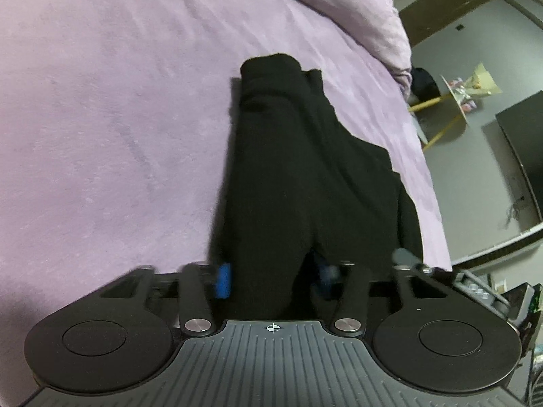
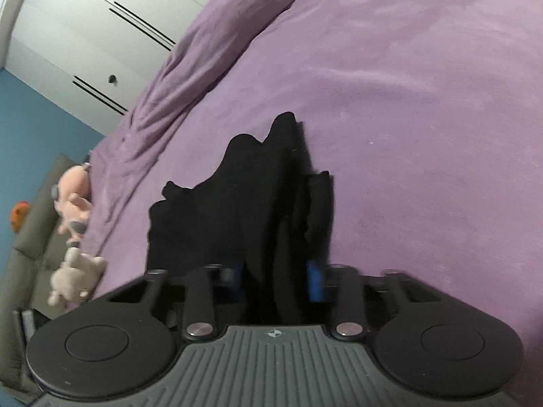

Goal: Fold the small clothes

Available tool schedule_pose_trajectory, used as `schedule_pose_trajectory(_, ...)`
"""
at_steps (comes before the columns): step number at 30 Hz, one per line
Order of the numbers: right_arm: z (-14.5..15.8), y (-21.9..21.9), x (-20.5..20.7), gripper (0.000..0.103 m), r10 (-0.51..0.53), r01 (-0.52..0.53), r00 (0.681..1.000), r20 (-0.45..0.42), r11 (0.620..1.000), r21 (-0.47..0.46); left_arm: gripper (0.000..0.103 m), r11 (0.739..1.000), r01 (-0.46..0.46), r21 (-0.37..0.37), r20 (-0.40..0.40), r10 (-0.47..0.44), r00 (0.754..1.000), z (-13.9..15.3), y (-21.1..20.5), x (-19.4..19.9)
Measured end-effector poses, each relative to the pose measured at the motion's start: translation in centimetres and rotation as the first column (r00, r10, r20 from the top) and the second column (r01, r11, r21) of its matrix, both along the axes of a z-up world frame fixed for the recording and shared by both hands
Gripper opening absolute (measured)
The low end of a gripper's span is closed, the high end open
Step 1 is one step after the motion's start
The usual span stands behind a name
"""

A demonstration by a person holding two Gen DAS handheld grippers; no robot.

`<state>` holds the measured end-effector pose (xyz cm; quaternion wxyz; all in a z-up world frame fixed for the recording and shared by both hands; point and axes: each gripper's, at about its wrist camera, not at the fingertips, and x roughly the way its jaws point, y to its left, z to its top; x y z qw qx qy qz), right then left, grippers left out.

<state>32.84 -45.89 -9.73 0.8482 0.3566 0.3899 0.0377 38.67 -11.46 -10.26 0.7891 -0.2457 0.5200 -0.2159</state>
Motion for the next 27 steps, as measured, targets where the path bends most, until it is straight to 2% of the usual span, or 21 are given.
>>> schedule_pose_trajectory(1,0.9,1.0,0.0,0.02,0.017,-0.016,1.0,0.014,0.997,-0.076,0.029,1.0,0.0,0.003,0.001,0.0,1.0,0.3,-0.1,0.1)
schedule_pose_trajectory(2,1.7,1.6,-0.5,0.02,0.037,-0.032,0.999,0.035,0.991,-0.127,0.028,1.0,0.011,0.014,0.018,-0.011,1.0,1.0,-0.3,0.0)
schedule_pose_trajectory(4,3.1,2.9,-1.0,0.019,0.056,-0.041,0.995,0.083,0.985,-0.167,0.025,0.998,0.042,0.036,0.085,-0.045,0.995,2.5,-0.6,-0.5)
schedule_pose_trajectory(5,3.7,3.4,-1.1,0.019,0.057,-0.042,0.994,0.091,0.985,-0.166,0.025,0.998,0.052,0.043,0.116,-0.056,0.992,3.4,-0.6,-0.8)
schedule_pose_trajectory(8,5.1,4.8,-1.9,0.019,0.075,-0.056,0.991,0.11,0.984,-0.167,0.024,0.998,0.066,0.025,0.144,-0.069,0.987,5.3,0.0,-1.7)
schedule_pose_trajectory(10,6.0,5.8,-2.5,0.019,0.096,-0.075,0.987,0.129,0.985,-0.157,0.024,0.996,0.073,0.047,0.187,-0.081,0.979,7.0,0.7,-2.8)
schedule_pose_trajectory(14,6.7,7.8,-4.0,0.019,0.114,-0.107,0.987,0.113,0.992,-0.063,0.024,0.992,0.081,0.095,0.236,-0.101,0.966,9.6,3.2,-5.3)
schedule_pose_trajectory(18,5.7,9.6,-6.4,0.019,0.142,-0.147,0.987,0.073,0.987,0.062,0.024,0.991,0.068,0.119,0.212,-0.093,0.973,10.9,7.1,-8.3)
schedule_pose_trajectory(20,4.8,10.4,-7.6,0.019,0.161,-0.165,0.985,0.058,0.983,0.082,0.025,0.99,0.067,0.126,0.199,-0.091,0.976,10.5,8.7,-10.0)
schedule_pose_trajectory(22,3.6,11.1,-8.8,0.025,0.185,-0.186,0.983,0.014,0.978,0.095,0.028,0.981,0.074,0.177,0.183,-0.107,0.977,9.2,9.9,-11.8)
schedule_pose_trajectory(24,3.2,11.0,-9.9,0.03,0.158,-0.155,0.986,-0.05,0.987,0.046,0.031,0.967,0.076,0.245,0.103,-0.104,0.989,7.4,10.7,-12.8)
schedule_pose_trajectory(25,3.6,10.8,-10.6,0.03,0.131,-0.131,0.99,-0.047,0.991,0.006,0.034,0.958,0.058,0.28,0.069,-0.08,0.994,6.8,11.2,-13.2)
schedule_pose_trajectory(27,5.0,10.0,-11.6,0.036,0.046,-0.047,0.999,-0.009,0.998,-0.05,0.037,0.943,-0.002,0.332,0.08,-0.026,0.996,6.7,12.4,-13.8)
